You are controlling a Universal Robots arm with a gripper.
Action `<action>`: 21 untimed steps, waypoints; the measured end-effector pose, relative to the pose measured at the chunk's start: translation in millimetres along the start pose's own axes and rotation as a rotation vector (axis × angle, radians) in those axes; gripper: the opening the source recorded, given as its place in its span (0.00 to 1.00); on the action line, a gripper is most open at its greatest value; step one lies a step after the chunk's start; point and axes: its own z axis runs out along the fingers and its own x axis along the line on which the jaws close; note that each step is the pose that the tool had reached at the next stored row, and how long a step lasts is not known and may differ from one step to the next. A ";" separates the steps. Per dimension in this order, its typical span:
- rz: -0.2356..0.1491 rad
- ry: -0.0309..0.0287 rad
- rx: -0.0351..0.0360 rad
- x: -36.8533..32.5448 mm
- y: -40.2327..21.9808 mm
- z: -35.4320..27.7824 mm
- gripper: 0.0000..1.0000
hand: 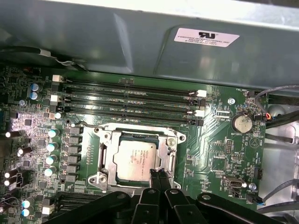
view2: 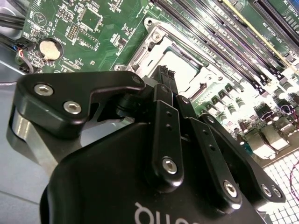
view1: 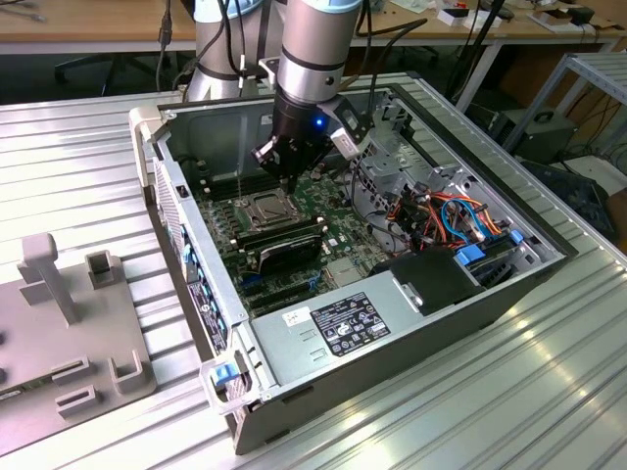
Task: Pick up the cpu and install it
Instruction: 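Install the first cpu locking lever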
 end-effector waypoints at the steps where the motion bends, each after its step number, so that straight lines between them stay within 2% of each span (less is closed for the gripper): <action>1: 0.000 0.0000 0.0000 0.0 0.0 -0.5 0.11; 8: 0.000 0.0000 0.0001 -0.1 0.0 -2.7 0.11; 21: 0.000 0.0000 0.0000 2.0 0.2 -2.7 0.11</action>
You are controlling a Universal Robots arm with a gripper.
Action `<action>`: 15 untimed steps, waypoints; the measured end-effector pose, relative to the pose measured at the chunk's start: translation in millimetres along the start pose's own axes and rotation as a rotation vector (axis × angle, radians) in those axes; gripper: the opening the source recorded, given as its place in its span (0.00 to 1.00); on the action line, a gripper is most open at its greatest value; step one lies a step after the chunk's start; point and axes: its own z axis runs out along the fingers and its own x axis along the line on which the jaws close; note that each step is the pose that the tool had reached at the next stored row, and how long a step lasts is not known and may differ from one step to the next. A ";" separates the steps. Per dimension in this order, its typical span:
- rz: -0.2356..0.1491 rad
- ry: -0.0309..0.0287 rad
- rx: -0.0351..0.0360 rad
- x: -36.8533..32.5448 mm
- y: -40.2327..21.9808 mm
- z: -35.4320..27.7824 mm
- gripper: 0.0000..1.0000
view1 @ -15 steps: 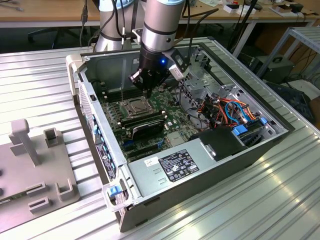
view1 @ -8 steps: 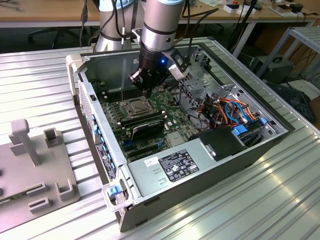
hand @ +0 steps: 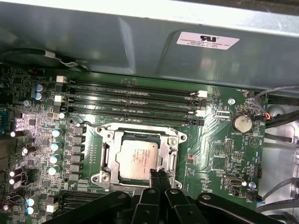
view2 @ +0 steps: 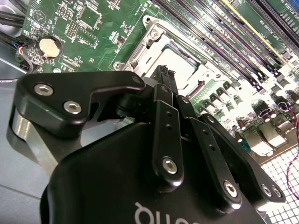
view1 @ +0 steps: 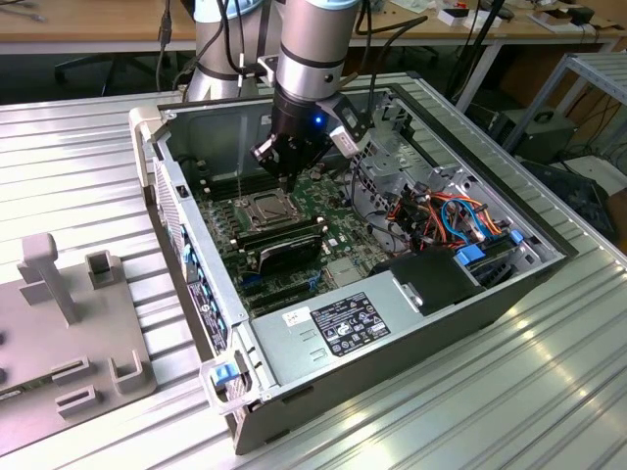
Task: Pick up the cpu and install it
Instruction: 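Install the first cpu locking lever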
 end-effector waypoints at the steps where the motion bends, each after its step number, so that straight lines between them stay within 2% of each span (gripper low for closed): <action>1: 0.000 0.0000 0.0000 0.0 0.0 0.0 0.11; 6: 0.000 0.0001 0.0000 1.6 0.1 0.0 0.11; 11: 0.000 0.0000 0.0000 7.3 0.7 -0.1 0.11; 15: 0.000 0.0000 0.0000 8.4 0.8 -0.1 0.11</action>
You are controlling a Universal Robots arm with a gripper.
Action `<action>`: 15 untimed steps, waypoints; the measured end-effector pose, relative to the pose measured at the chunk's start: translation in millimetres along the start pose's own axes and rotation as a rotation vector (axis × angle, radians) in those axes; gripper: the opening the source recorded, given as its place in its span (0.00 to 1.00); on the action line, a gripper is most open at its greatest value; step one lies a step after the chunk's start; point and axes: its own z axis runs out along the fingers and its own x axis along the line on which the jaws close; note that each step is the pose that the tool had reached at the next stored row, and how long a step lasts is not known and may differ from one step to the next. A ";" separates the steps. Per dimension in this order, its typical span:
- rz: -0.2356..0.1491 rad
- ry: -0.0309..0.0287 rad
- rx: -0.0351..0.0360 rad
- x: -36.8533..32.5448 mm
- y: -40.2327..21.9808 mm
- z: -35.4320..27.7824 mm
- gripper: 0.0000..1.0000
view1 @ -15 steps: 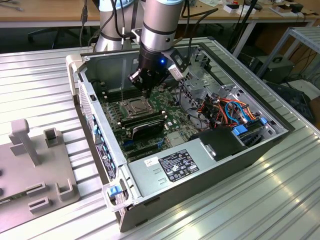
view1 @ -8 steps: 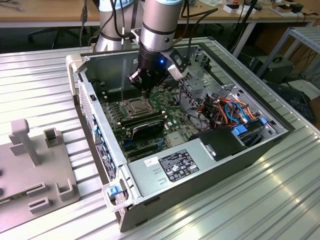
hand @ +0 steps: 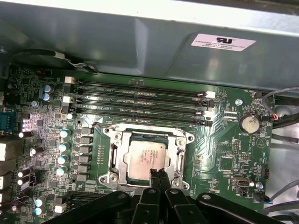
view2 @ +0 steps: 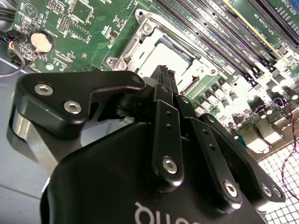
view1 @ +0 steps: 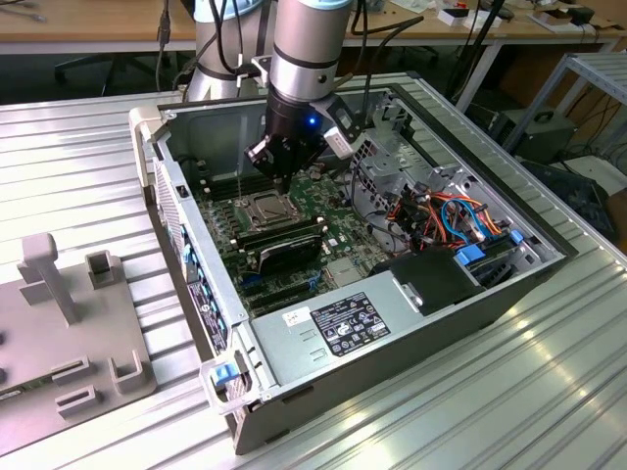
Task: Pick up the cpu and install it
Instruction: 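Install the first cpu locking lever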
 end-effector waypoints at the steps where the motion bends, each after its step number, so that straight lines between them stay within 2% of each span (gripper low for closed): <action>1: 0.000 0.0000 0.0000 0.2 0.0 0.0 0.11; 12: 0.000 0.0001 0.0000 1.3 0.1 0.0 0.11; 15: 0.000 0.0000 0.0000 6.4 0.6 -0.2 0.11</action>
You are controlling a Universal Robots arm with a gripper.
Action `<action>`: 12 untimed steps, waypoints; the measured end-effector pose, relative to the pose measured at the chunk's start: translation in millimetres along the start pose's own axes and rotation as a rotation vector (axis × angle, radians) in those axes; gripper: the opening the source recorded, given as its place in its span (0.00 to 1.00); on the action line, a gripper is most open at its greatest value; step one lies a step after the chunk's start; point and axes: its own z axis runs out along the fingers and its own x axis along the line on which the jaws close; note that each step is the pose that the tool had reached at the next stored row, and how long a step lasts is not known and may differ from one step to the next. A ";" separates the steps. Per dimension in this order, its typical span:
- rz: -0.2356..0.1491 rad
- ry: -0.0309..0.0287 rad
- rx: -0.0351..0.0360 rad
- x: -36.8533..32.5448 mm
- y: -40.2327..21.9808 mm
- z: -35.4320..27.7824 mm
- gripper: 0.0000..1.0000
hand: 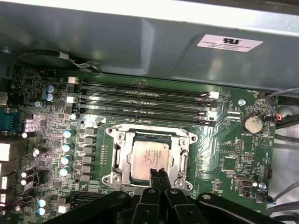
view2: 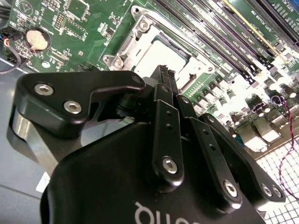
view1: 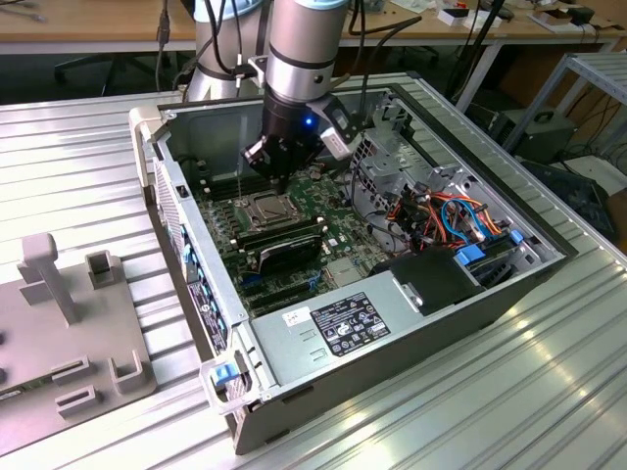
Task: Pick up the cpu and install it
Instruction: 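Install the first cpu locking lever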
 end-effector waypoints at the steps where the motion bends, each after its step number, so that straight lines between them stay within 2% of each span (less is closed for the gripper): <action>1: 0.000 0.0000 0.0000 2.0 0.2 -0.1 0.11; 4: 0.000 0.0001 0.0000 9.2 0.9 -0.3 0.11; 7: 0.000 -0.0001 0.0000 22.2 2.1 -0.6 0.11; 12: 0.000 -0.0002 0.0000 37.7 3.6 -0.8 0.11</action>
